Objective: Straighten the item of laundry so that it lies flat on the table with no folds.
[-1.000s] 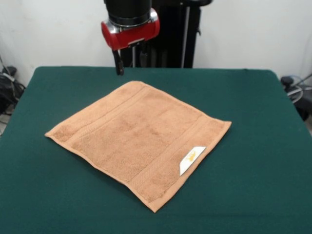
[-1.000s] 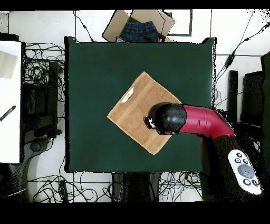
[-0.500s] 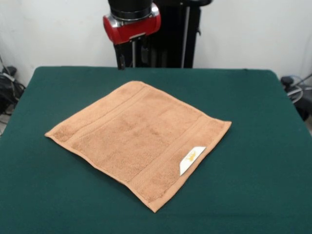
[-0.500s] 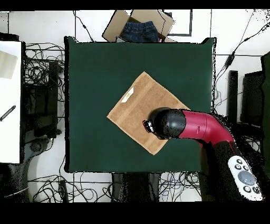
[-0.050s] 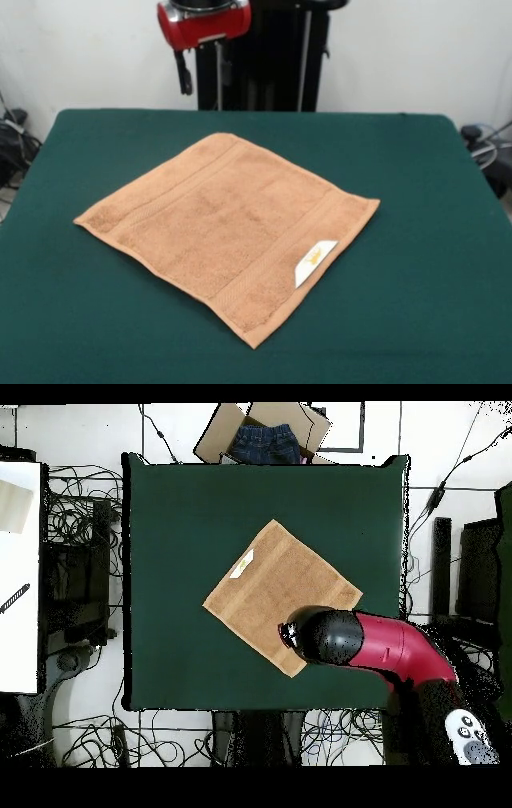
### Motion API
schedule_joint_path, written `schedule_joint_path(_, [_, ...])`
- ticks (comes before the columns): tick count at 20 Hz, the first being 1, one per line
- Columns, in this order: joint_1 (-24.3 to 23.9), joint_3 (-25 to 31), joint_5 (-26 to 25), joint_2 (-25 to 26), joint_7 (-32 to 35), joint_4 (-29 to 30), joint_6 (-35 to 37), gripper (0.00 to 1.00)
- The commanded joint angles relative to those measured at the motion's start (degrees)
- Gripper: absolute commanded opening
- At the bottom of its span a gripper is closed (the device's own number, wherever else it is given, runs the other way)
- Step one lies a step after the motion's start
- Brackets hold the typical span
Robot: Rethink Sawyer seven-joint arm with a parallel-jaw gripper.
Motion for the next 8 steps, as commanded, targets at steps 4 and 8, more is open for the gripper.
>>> schedule_joint_path(4, [0.55,-2.63,3.03,-0.94,12.69,6.27,-4.19,1.0])
schedule_joint_path(8, [0.35,-2.7,3.04,-0.47,12.6,6.33,-4.43,1.0])
